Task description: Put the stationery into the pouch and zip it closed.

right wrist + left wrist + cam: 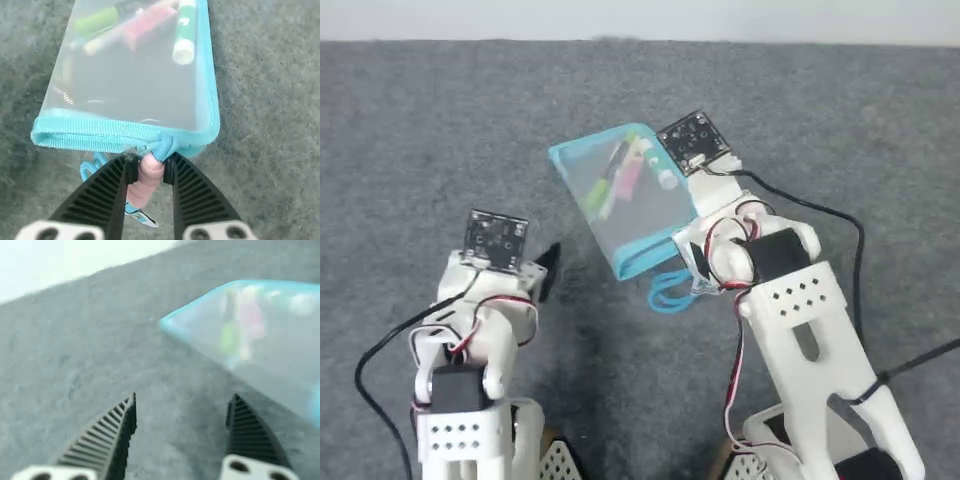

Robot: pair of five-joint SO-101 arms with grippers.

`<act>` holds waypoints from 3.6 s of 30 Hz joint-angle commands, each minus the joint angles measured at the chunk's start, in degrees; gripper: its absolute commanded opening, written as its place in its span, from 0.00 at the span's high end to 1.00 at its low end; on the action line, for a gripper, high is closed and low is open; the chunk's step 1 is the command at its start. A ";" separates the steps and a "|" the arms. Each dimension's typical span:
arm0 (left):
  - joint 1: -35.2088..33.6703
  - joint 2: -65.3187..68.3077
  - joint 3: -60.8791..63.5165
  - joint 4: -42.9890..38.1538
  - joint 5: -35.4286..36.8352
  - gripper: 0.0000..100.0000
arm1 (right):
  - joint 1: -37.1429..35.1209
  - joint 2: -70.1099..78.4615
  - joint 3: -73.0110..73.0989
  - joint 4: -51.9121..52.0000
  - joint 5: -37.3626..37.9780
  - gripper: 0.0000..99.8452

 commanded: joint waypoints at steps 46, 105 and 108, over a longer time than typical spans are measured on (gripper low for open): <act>16.53 0.97 7.96 -14.59 7.12 0.99 | -18.42 -10.59 1.14 5.05 3.16 0.99; 15.47 0.97 2.24 -7.12 10.90 0.99 | -11.21 -12.00 24.26 -16.57 24.70 0.63; 15.47 0.97 2.51 -7.12 10.90 0.99 | -9.45 -9.36 20.57 -16.40 24.44 0.68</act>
